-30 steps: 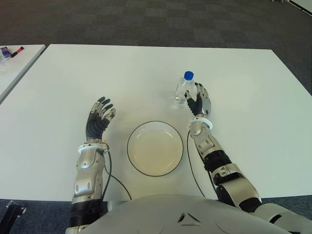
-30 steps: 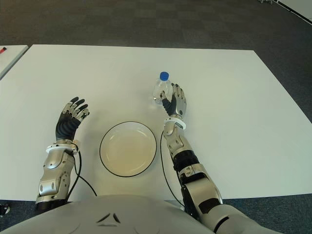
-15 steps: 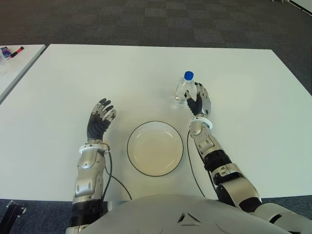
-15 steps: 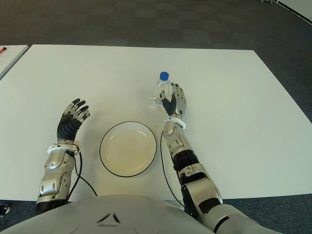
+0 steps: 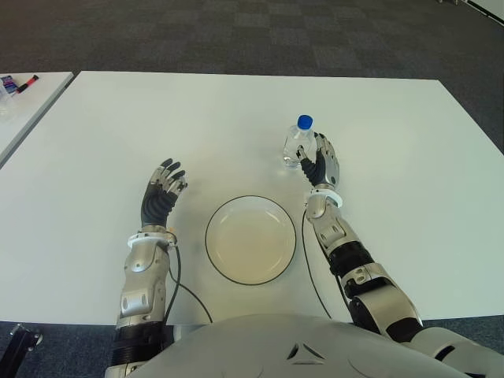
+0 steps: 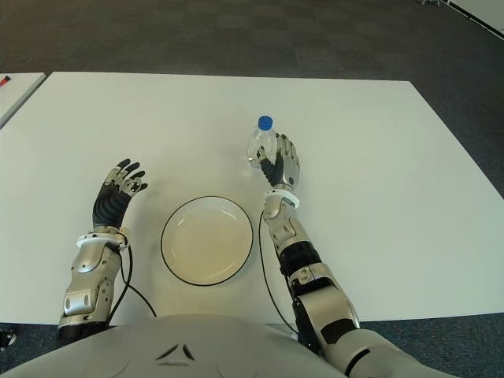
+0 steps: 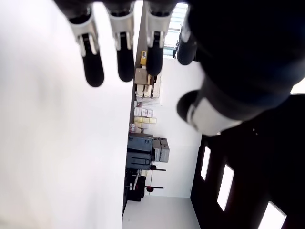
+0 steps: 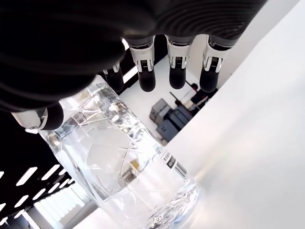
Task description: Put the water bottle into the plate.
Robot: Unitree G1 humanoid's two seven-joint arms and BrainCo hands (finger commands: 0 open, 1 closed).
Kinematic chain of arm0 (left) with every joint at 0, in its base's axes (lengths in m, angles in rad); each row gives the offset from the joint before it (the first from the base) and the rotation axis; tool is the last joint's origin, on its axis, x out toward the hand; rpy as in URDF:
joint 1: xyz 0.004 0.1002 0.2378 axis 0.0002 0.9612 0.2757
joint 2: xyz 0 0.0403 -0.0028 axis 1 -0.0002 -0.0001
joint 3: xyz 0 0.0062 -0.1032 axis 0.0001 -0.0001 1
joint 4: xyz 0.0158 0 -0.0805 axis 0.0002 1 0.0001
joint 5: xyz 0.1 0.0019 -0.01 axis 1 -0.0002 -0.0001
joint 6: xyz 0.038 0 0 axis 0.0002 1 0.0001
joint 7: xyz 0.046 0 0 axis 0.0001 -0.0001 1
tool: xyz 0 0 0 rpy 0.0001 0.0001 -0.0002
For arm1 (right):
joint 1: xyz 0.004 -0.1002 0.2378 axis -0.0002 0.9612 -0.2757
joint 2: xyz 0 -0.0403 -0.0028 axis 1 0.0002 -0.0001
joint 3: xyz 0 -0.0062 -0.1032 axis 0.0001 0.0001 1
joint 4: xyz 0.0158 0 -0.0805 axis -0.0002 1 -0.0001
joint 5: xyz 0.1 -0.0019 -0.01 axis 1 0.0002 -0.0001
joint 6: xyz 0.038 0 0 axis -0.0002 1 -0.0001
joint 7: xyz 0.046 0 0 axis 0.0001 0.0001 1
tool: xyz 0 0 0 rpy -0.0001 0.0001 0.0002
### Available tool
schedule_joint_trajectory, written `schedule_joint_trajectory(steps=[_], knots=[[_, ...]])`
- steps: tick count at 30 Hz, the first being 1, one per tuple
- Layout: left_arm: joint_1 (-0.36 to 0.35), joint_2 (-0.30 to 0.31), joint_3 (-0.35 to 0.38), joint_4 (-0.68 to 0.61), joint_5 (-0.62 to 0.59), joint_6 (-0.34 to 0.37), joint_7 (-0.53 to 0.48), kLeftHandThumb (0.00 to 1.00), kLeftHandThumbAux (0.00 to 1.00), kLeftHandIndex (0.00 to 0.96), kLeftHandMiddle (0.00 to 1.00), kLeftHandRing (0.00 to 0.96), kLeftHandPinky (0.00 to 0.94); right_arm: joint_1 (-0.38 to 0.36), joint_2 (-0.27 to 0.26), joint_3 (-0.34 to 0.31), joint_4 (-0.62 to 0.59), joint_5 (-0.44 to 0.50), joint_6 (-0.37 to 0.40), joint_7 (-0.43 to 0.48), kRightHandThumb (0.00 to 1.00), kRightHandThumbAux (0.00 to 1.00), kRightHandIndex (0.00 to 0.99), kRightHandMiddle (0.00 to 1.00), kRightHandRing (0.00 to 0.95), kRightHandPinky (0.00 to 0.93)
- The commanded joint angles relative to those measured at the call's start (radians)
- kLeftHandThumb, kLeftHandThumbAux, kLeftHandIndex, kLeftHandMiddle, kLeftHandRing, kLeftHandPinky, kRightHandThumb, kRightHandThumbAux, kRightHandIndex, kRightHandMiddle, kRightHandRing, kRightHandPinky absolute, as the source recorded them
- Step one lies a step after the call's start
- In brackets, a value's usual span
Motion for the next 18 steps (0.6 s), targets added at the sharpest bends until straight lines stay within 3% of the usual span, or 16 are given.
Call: schedule_joint_trajectory(steps=[1,10,18], knots=[[-0.004,0.007,-0.007,0.024,0.004,-0.024,-0.017,0.542,0.669,0.141,0.169,0.203,0.281,-0.013,-0.003,0.005,0.018,0.000,-0.012,-0.004,0.381,0.234,0.000,0.000,0.000,0.000],[-0.005,0.017,-0.009,0.037,0.014,-0.029,-0.018,0.518,0.646,0.132,0.186,0.224,0.293,-0.001,-0.015,0.024,-0.037,-0.028,0.000,-0.019,0.327,0.250,0.000,0.000,0.000,0.000],[-0.020,0.022,-0.002,0.076,0.004,-0.032,-0.025,0.501,0.636,0.125,0.188,0.229,0.293,0.102,-0.026,0.044,-0.352,-0.106,0.132,0.051,0.285,0.272,0.000,0.000,0.000,0.008]])
